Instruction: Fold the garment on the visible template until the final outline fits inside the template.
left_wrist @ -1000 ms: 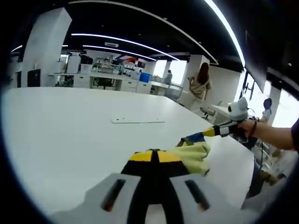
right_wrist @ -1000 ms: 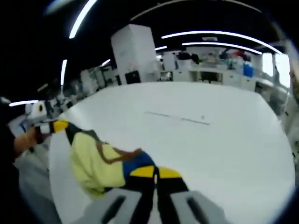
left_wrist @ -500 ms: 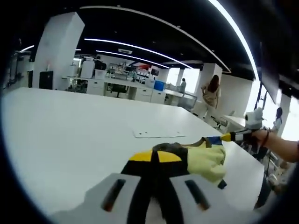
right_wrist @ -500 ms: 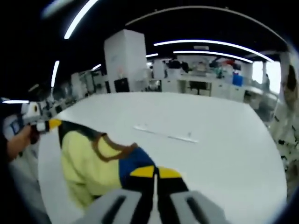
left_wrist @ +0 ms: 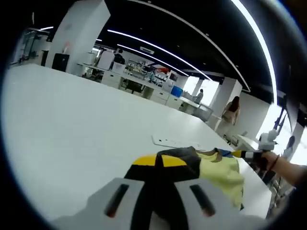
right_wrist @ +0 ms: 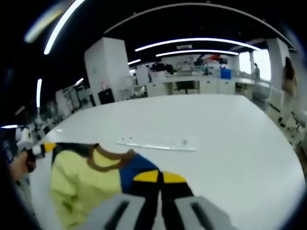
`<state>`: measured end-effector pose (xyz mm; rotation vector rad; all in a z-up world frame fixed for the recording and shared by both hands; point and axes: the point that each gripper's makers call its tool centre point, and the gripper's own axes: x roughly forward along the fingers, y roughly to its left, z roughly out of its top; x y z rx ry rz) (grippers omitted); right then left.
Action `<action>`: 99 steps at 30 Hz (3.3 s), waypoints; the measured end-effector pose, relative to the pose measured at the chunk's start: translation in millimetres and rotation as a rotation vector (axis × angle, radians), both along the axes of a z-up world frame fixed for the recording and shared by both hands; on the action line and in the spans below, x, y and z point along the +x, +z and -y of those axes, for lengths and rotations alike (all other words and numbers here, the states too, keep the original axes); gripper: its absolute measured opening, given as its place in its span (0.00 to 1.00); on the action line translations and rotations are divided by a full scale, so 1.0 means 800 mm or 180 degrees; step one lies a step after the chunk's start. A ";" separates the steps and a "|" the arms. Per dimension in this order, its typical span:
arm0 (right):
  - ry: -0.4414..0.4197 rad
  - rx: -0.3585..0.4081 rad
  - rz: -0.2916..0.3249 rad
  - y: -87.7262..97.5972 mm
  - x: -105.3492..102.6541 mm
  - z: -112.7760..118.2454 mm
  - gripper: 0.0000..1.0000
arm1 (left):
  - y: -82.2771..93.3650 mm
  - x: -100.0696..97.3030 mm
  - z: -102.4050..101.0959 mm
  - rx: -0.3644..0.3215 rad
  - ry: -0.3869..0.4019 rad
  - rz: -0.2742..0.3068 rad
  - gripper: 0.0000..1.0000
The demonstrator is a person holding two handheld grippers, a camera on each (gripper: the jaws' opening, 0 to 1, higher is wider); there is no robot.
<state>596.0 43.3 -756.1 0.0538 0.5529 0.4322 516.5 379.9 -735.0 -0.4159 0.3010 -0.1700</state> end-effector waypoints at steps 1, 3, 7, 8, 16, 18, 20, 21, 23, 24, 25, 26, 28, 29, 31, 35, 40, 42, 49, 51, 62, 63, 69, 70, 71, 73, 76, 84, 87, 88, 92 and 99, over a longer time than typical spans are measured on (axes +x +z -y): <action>0.0003 -0.0005 0.0001 -0.003 0.005 -0.002 0.00 | -0.004 0.003 -0.001 -0.0012 0.0010 -0.0010 0.00; -0.0015 -0.0013 0.0003 -0.009 0.014 -0.008 0.00 | -0.017 0.009 -0.009 -0.0079 0.0071 -0.0085 0.00; -0.0054 -0.0051 0.0010 -0.022 0.026 -0.018 0.00 | -0.037 0.019 -0.017 -0.0175 0.0167 -0.0177 0.00; -0.0061 -0.0086 -0.0021 -0.029 0.030 -0.021 0.00 | -0.043 0.022 -0.018 -0.0178 0.0197 -0.0192 0.00; -0.0009 -0.0337 -0.0131 -0.063 0.050 -0.034 0.00 | -0.079 0.029 -0.018 -0.0273 0.0391 -0.0387 0.00; -0.0052 -0.0419 -0.0175 -0.073 0.055 -0.031 0.00 | -0.085 0.029 -0.019 -0.0320 0.0462 -0.0438 0.00; -0.0054 -0.0455 -0.0162 -0.075 0.052 -0.031 0.00 | -0.086 0.031 -0.016 -0.0450 0.0507 -0.0443 0.00; -0.0064 -0.0470 -0.0166 -0.077 0.054 -0.028 0.00 | -0.087 0.032 -0.016 -0.0443 0.0514 -0.0447 0.00; -0.0103 -0.0493 -0.0191 -0.078 0.052 -0.024 0.00 | -0.085 0.033 -0.016 -0.0407 0.0519 -0.0423 0.00; -0.0117 -0.0459 -0.0205 -0.078 0.051 -0.024 0.00 | -0.083 0.033 -0.014 -0.0352 0.0487 -0.0400 0.00; -0.0131 -0.0427 -0.0220 -0.078 0.052 -0.023 0.00 | -0.082 0.033 -0.012 -0.0314 0.0457 -0.0377 0.00; -0.0131 -0.0426 -0.0220 -0.076 0.051 -0.022 0.00 | -0.081 0.030 -0.012 -0.0290 0.0464 -0.0375 0.01; -0.0139 -0.0384 -0.0227 -0.070 0.043 -0.025 0.14 | -0.078 0.030 -0.013 -0.0210 0.0447 -0.0329 0.08; -0.0136 -0.0335 -0.0181 -0.066 0.043 -0.025 0.21 | -0.076 0.029 -0.014 -0.0164 0.0448 -0.0302 0.12; -0.0118 -0.0316 -0.0168 -0.062 0.038 -0.026 0.32 | -0.069 0.024 -0.010 -0.0085 0.0409 -0.0224 0.21; -0.0074 -0.0146 -0.0207 -0.049 0.002 -0.031 0.54 | -0.053 0.019 0.002 0.0001 0.0201 -0.0087 0.31; 0.0092 -0.0160 -0.0133 -0.038 -0.022 -0.039 0.70 | -0.036 -0.008 0.034 0.0362 -0.0208 0.0055 0.45; 0.0207 -0.0123 -0.0155 -0.033 -0.047 -0.045 0.75 | -0.030 -0.024 0.048 0.0516 -0.0395 0.0102 0.48; 0.0439 -0.0203 -0.0129 -0.026 -0.099 -0.048 0.85 | -0.027 -0.069 0.070 0.0810 -0.0791 0.0138 0.59; 0.0512 -0.0220 -0.0121 -0.025 -0.117 -0.050 0.87 | -0.028 -0.086 0.074 0.0830 -0.0863 0.0128 0.60; 0.0745 -0.0251 -0.0253 -0.049 -0.185 -0.035 0.83 | -0.051 -0.133 0.077 0.1069 -0.1108 -0.0038 0.61; 0.0727 -0.0176 -0.0347 -0.051 -0.195 -0.035 0.81 | -0.054 -0.137 0.077 0.1081 -0.1123 -0.0066 0.60; 0.0677 -0.0239 -0.0392 -0.068 -0.207 -0.017 0.74 | -0.072 -0.152 0.085 0.1210 -0.1244 -0.0180 0.53; 0.0680 -0.0308 -0.0419 -0.073 -0.213 -0.012 0.72 | -0.074 -0.155 0.088 0.1209 -0.1273 -0.0199 0.51; 0.0681 -0.0333 -0.0421 -0.076 -0.217 -0.010 0.70 | -0.077 -0.157 0.091 0.1220 -0.1297 -0.0210 0.50; 0.0677 -0.0350 -0.0409 -0.082 -0.220 -0.007 0.66 | -0.086 -0.159 0.093 0.1279 -0.1349 -0.0228 0.48; 0.0622 -0.0396 -0.0407 -0.092 -0.220 0.000 0.58 | -0.098 -0.164 0.095 0.1350 -0.1367 -0.0313 0.43; 0.0440 -0.0573 -0.0420 -0.111 -0.231 0.018 0.32 | -0.118 -0.168 0.097 0.1198 -0.1237 -0.0541 0.33; 0.0414 -0.0566 -0.0387 -0.114 -0.227 0.017 0.25 | -0.117 -0.167 0.105 0.1173 -0.1230 -0.0525 0.28; 0.0412 -0.0588 -0.0369 -0.113 -0.226 0.018 0.22 | -0.119 -0.167 0.106 0.1164 -0.1226 -0.0537 0.28; 0.0355 -0.0601 -0.0335 -0.110 -0.224 0.018 0.13 | -0.127 -0.166 0.105 0.1225 -0.1181 -0.0603 0.22; 0.0237 -0.0581 -0.0236 -0.105 -0.218 0.025 0.00 | -0.129 -0.163 0.105 0.1283 -0.1173 -0.0572 0.08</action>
